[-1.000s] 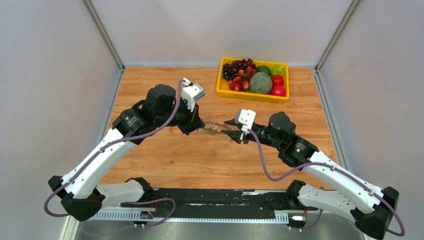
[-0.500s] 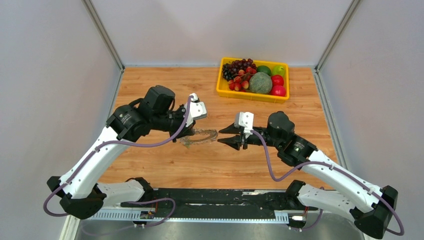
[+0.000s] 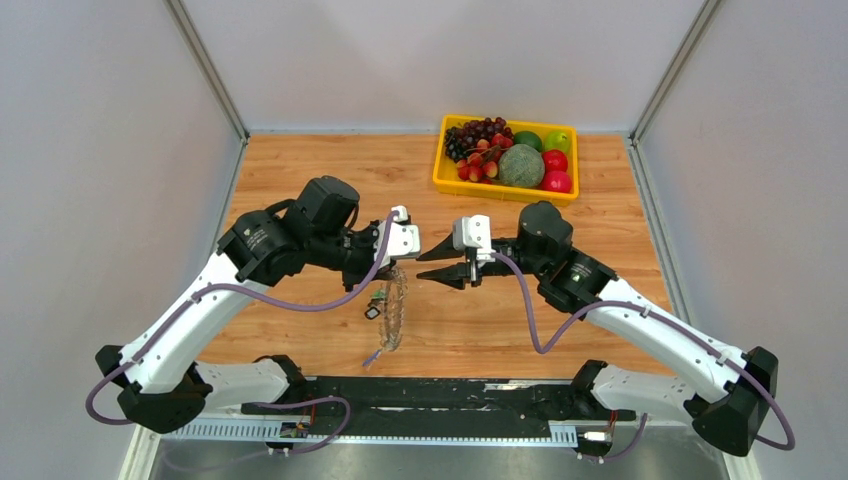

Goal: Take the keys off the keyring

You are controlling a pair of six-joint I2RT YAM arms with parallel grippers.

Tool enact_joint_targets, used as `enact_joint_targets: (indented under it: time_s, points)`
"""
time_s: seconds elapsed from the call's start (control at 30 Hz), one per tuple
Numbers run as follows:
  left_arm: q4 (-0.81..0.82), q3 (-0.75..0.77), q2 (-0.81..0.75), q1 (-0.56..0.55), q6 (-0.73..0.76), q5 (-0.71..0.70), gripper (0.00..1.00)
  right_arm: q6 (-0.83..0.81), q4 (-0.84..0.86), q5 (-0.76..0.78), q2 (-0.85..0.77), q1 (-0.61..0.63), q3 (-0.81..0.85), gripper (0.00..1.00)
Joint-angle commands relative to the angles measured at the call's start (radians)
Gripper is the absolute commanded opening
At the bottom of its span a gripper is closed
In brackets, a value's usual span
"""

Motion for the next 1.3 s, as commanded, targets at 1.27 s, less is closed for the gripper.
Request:
enact_joint_targets:
  time_s: [1.27]
  points:
    - [0.121,0.0,-0.088,-0.018,0.06,0.0,0.0,0.073,0.123,-0.089,0.149,0.061,0.092,0.17]
